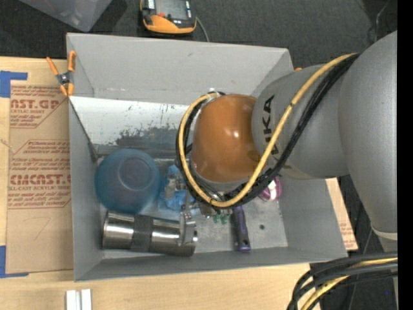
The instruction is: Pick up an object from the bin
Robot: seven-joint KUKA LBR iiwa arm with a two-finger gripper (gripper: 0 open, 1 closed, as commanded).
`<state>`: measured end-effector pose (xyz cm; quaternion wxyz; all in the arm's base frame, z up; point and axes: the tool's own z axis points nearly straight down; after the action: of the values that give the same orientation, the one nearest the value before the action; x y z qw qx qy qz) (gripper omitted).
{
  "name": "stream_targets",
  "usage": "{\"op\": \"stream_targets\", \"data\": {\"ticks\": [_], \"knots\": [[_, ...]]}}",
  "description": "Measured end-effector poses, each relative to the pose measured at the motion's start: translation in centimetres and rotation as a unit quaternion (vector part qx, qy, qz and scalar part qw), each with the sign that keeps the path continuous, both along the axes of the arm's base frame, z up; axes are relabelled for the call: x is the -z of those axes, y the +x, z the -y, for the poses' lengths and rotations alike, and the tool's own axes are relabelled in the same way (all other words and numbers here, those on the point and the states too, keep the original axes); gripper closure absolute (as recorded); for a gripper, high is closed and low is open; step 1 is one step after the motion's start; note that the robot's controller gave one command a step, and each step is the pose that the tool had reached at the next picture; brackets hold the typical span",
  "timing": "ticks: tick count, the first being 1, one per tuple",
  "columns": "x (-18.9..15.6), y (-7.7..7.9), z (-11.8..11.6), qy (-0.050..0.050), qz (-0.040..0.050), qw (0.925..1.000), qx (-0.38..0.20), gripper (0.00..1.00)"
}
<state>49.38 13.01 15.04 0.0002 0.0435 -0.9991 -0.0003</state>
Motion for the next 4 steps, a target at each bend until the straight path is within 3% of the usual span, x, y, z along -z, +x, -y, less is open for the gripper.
{"op": "stream_targets", "data": {"ticks": [1, 2, 3, 4], "knots": [[0.0, -1.0, -1.0, 0.005, 0.0065, 1.0, -0.001, 0.0], [1.3, -0.8, 0.2, 0.005, 0.0077, 1.0, 0.001, 0.0], [2.1, -0.8, 1.2, 0.002, 0.0032, 0.9999, -0.009, 0.0], [8.2, 0.8, 0.5, 0.002, 0.003, 0.9921, -0.125, 0.0]]}}
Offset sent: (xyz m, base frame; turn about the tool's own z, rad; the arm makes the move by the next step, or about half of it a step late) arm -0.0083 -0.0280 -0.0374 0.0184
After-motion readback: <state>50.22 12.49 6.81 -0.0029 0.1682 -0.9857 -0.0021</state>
